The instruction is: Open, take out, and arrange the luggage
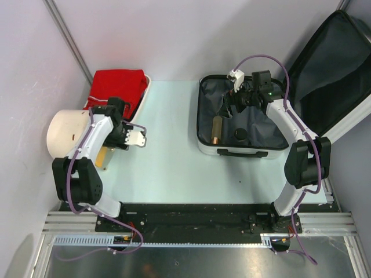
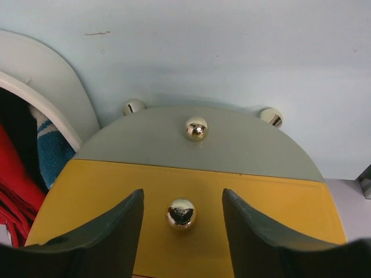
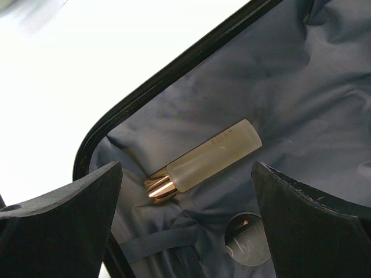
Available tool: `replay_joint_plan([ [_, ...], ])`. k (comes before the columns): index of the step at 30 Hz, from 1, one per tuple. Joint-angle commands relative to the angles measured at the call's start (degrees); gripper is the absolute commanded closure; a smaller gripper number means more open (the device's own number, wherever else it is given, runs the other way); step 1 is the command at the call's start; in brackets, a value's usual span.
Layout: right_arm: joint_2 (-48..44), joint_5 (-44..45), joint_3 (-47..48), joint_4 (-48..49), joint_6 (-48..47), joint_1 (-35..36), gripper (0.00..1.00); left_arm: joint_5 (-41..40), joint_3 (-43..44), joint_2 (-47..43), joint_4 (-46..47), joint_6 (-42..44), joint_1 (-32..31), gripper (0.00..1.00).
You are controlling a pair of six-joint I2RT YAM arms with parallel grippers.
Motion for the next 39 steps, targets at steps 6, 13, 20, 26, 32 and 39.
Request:
replay_joint_plan([
  [6, -3.1, -1.0, -0.1, 1.0, 0.3, -0.3, 0.02, 0.9, 2.8, 2.1, 0.1, 6.8, 3.2, 0.44],
  [13, -2.9, -0.8, 0.1, 1.2, 0.5, -0.5, 0.02, 3.3, 2.6, 1.7, 0.3, 7.9, 3.2, 0.57],
  [20, -2.8, -0.8, 0.1, 1.0, 0.4, -0.5, 0.02, 4.3, 2.7, 1.4, 0.5, 7.8, 3.2, 0.75],
  [26, -2.4, -0.9, 0.3, 1.2, 0.5, -0.5, 0.02, 5.2, 2.2, 0.3, 0.5, 6.9, 0.8, 0.90],
  [32, -2.2, -0.9, 0.5, 1.2, 0.5, -0.5, 0.02, 7.3, 3.0, -0.1, 0.4, 4.2, -3.2, 0.90],
  [39, -1.8, -0.9, 0.8, 1.1, 0.6, -0.5, 0.02, 9.6, 5.0, 0.9, 0.5, 0.2, -8.1, 0.90],
])
